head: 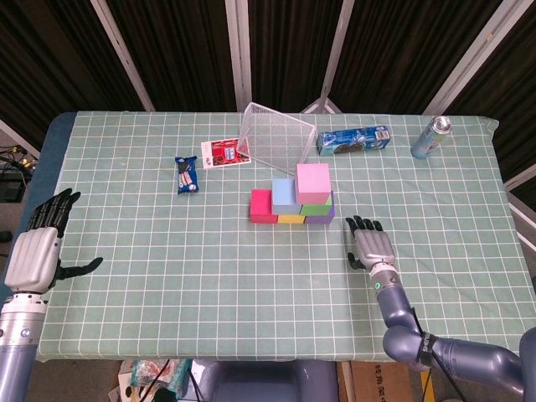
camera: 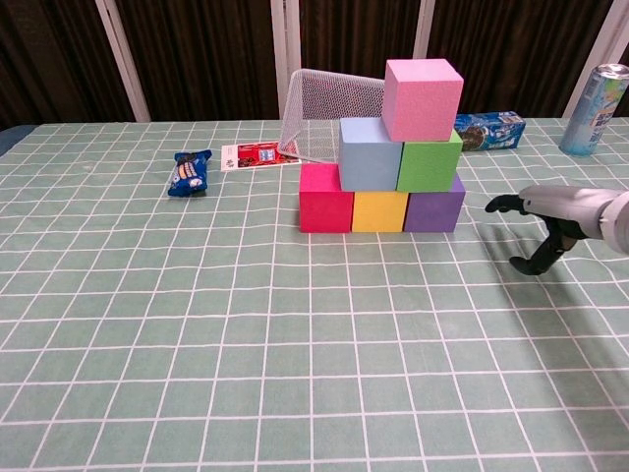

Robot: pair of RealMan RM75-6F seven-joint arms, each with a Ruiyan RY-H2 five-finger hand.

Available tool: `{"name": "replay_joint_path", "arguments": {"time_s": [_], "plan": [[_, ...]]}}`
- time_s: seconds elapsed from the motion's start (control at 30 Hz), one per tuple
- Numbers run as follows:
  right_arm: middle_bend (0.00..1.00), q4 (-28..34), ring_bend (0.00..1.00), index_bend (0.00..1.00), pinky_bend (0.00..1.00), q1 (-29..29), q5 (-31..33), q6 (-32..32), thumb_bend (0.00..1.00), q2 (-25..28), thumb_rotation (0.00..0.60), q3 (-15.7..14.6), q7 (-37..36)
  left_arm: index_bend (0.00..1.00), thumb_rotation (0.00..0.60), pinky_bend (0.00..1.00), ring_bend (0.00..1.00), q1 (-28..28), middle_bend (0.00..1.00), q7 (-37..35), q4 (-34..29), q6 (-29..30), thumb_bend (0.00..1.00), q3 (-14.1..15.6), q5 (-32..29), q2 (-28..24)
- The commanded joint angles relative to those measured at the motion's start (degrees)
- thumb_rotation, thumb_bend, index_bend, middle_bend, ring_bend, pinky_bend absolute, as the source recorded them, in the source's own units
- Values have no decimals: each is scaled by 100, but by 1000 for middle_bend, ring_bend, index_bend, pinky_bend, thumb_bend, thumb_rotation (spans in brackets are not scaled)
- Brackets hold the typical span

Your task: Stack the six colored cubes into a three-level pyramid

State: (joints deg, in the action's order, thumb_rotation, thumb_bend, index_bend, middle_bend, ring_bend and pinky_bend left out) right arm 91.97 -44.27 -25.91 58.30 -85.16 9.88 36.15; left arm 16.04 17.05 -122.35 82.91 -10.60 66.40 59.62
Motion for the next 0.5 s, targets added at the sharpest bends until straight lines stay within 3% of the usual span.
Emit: {"name": "replay_joint_path", "arguments": {"time_s": [0.03, 0.5], "plan": [[0, -40, 0, 0, 0, -61, 27, 5, 505, -57, 600, 34, 14, 0, 600, 0, 0, -3, 0, -32, 10, -6, 131, -12, -17, -13], [0, -250, 0, 0, 0, -229, 209, 3, 505, -328, 600, 47, 74, 0, 600, 0, 0, 3, 0, -64, 57, -70, 132, -15, -105, -44]]}}
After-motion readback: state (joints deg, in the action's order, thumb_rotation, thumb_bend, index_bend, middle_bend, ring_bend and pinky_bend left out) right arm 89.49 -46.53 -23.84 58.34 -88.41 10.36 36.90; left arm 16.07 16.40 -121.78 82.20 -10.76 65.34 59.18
